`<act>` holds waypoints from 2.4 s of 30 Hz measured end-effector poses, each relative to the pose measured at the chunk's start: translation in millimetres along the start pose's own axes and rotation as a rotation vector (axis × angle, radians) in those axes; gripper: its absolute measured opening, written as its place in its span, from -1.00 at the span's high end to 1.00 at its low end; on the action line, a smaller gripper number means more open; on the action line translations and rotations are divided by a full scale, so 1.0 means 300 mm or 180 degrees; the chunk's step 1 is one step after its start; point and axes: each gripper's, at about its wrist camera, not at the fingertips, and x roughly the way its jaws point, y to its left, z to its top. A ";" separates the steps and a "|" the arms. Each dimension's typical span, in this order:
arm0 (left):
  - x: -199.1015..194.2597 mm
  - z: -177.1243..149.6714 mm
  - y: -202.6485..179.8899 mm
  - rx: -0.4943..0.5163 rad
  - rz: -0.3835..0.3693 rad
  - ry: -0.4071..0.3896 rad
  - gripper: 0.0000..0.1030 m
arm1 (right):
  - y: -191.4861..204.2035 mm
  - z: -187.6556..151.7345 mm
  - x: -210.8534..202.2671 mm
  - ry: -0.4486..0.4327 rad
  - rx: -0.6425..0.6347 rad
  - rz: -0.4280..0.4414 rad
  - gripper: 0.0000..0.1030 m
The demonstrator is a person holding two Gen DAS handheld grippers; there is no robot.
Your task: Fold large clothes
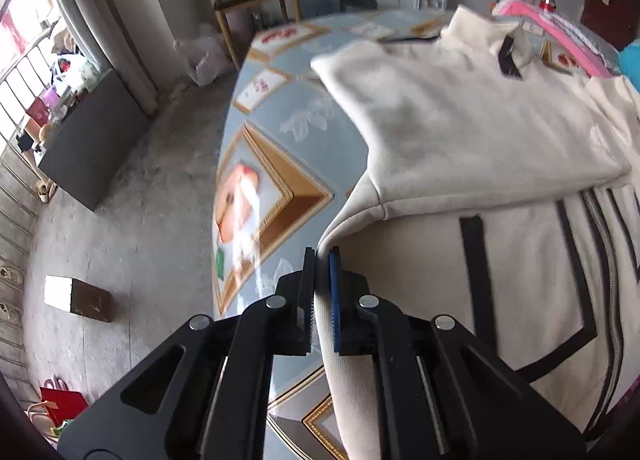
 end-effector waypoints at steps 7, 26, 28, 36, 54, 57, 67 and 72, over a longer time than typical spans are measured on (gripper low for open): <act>-0.079 -0.013 0.006 -0.0001 0.0145 -0.0128 0.17 | 0.007 0.023 0.050 0.0091 -0.0068 0.0102 -0.30; -0.001 0.237 -0.351 0.0381 -0.0017 -0.0248 -0.74 | -0.491 0.361 -0.062 -0.0649 0.0070 -0.1780 -0.30; 0.043 0.246 -0.389 0.0430 -0.0023 -0.0202 -0.74 | -0.536 0.386 -0.016 -0.0573 0.0069 -0.1897 -0.30; 0.116 0.237 -0.412 0.0460 -0.0101 -0.0097 -0.76 | -0.594 0.414 -0.085 -0.0506 0.0574 -0.1456 0.74; 0.151 0.223 -0.345 0.0114 -0.0405 0.0067 -0.87 | -0.038 0.313 0.114 0.0397 0.1148 0.1990 0.66; 0.150 0.226 -0.345 0.0110 -0.0403 0.0080 -0.87 | -0.001 0.289 0.206 0.0540 0.1102 0.1931 0.46; 0.155 0.234 -0.342 0.0151 -0.0444 0.0113 -0.88 | 0.023 0.252 -0.067 -0.0128 0.0270 0.1161 -0.11; 0.155 0.234 -0.341 0.0197 -0.0472 0.0107 -0.87 | 0.113 0.180 -0.005 0.0149 -0.0254 0.0722 -0.11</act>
